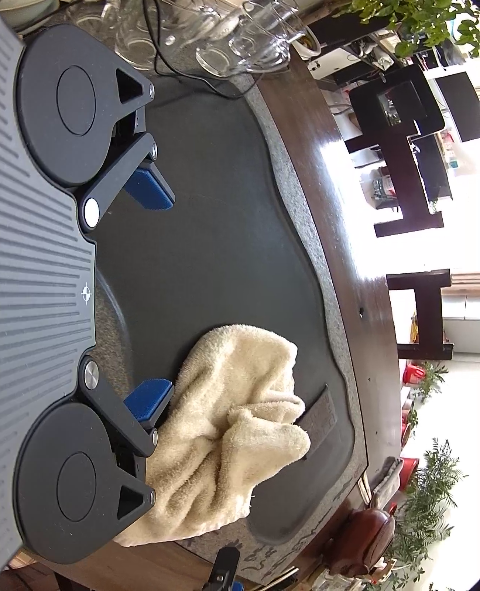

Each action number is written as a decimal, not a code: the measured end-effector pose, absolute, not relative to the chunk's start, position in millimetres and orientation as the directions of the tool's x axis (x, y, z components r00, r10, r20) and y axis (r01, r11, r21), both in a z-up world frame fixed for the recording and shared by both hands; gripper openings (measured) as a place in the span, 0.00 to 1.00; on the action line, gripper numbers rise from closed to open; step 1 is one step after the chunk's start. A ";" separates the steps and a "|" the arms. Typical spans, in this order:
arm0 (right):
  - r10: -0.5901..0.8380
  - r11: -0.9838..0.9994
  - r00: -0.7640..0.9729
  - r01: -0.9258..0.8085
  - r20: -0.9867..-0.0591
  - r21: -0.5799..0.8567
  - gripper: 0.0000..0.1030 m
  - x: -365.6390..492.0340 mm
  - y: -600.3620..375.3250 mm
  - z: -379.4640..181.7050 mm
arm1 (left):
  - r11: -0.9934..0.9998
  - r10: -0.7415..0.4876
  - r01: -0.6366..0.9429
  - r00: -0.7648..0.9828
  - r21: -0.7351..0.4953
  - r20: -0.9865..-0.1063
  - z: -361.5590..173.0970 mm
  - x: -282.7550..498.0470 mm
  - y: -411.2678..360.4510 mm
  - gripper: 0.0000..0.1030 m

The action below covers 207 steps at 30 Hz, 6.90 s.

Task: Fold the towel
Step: 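Move both grippers toward the crumpled cream towel on the tray, then close the right gripper on a towel edge and lift it, then close the left gripper on another towel corner while the right gripper holds its edge, then lift the towel with both grippers and shake it open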

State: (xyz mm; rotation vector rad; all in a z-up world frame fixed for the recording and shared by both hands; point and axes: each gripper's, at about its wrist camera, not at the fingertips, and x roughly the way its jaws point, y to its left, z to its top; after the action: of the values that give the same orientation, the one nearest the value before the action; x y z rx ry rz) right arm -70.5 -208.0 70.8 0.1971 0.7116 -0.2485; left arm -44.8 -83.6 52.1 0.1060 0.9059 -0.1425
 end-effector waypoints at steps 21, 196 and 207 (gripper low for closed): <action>-0.114 0.962 0.666 0.259 -0.737 0.085 0.74 -5.4 -256.2 14.9 | 0.978 -0.098 0.206 0.597 0.034 -0.797 44.2 1.2 -109.3 0.88; 0.303 0.949 0.556 -0.252 -0.774 0.191 0.07 -150.5 -545.3 -1.4 | 0.997 -0.054 0.080 0.468 -0.018 -0.882 2.9 -100.5 -43.1 0.47; 0.286 0.957 0.606 -0.222 -0.742 0.187 0.07 -147.0 -563.7 10.4 | 0.991 -0.113 -0.007 0.495 -0.133 -0.861 17.9 -109.8 -11.5 0.12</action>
State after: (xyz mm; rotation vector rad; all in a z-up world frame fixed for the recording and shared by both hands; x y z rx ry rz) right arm -147.0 -563.7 10.4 0.0788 0.8718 0.2944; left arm -109.8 -11.5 17.9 -0.1246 1.0515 -0.0643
